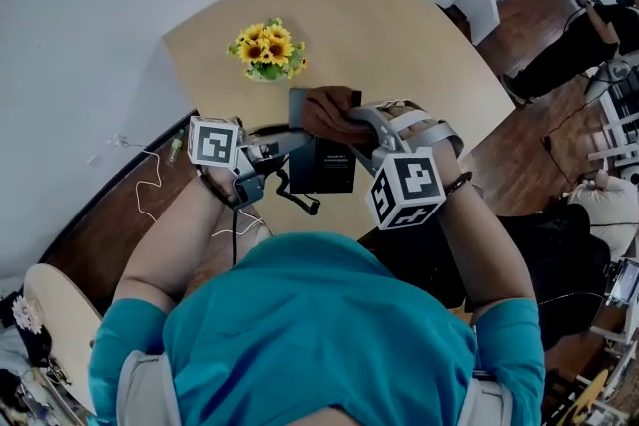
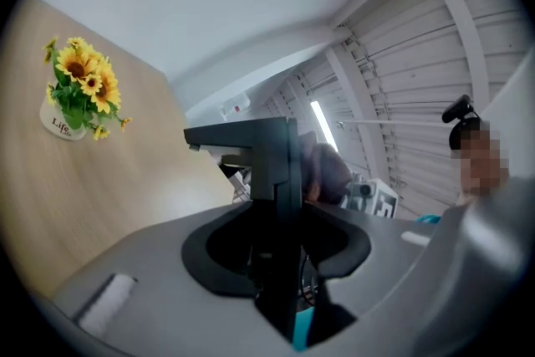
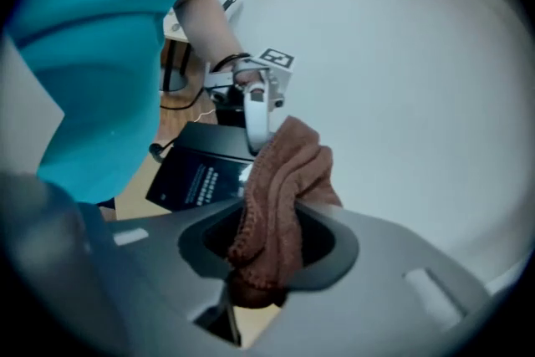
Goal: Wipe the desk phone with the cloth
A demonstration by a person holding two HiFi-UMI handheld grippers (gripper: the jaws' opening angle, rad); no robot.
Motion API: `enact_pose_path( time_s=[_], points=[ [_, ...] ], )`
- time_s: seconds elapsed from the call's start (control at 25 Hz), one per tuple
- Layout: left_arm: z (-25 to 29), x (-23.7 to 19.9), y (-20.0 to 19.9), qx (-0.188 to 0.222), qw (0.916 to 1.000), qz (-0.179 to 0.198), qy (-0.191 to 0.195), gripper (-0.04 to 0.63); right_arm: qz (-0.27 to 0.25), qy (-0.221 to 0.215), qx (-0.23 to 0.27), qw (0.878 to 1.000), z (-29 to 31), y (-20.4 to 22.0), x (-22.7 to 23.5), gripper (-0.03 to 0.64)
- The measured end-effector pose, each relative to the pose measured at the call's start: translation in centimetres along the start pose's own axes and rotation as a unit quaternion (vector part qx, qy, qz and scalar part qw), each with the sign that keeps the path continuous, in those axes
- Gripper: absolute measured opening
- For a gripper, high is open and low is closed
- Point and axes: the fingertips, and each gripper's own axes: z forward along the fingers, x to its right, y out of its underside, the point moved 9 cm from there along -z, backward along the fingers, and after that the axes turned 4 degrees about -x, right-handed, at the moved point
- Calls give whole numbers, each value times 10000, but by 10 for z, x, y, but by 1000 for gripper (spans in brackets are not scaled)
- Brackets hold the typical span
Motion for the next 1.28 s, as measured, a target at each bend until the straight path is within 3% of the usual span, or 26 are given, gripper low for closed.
enact_pose_path(
  time_s=[0.08, 0.2, 0.4, 0.52, 0.64, 0.72, 0.8, 0.88, 1.04, 1.12, 1.2, 1.28],
  points=[
    [2, 0, 5, -31, 9999, -103, -83, 166, -100, -212, -6, 9997, 1, -3, -28, 115],
    [1, -1, 5, -146, 9996, 189, -178, 167, -204, -735, 85, 9970, 2, -8, -69, 115],
    [3, 2, 1, -106, 9992, 372, -60, 173, -285, -1762, 312, 9834, 11, -12, -123, 115],
    [2, 1, -1, -70, 9990, 446, 42, 169, 381, -1987, 785, 9762, -2, -6, -119, 115],
    [-2, 1, 0, -5, 9973, 736, 55, 167, 1471, -1664, 1678, 9605, -33, 7, -80, 115],
    [-2, 7, 3, -156, 9912, 1312, -89, 166, 1954, -1006, 2305, 9479, -56, 20, -40, 115],
    [1, 15, 10, -388, 9800, 1946, -133, 166, 2519, -404, 2853, 9238, -74, 34, -2, 115],
    [4, 18, 19, -562, 9687, 2416, -64, 166, 2987, -339, 2981, 9060, -84, 43, 21, 115],
    [9, 24, 27, -718, 9581, 2765, 222, 166, 2560, -1318, 2631, 9208, -70, 35, 33, 115],
    [13, 29, 29, -868, 9488, 3023, 283, 166, 2217, -1771, 2510, 9255, -56, 24, 32, 115],
    [16, 33, 33, -1058, 9395, 3240, 333, 166, 1962, -2207, 2367, 9256, -45, 17, 28, 115],
    [16, 33, 37, -1117, 9382, 3255, 383, 164, 1878, -2550, 2260, 9212, -43, 17, 24, 117]
  ],
)
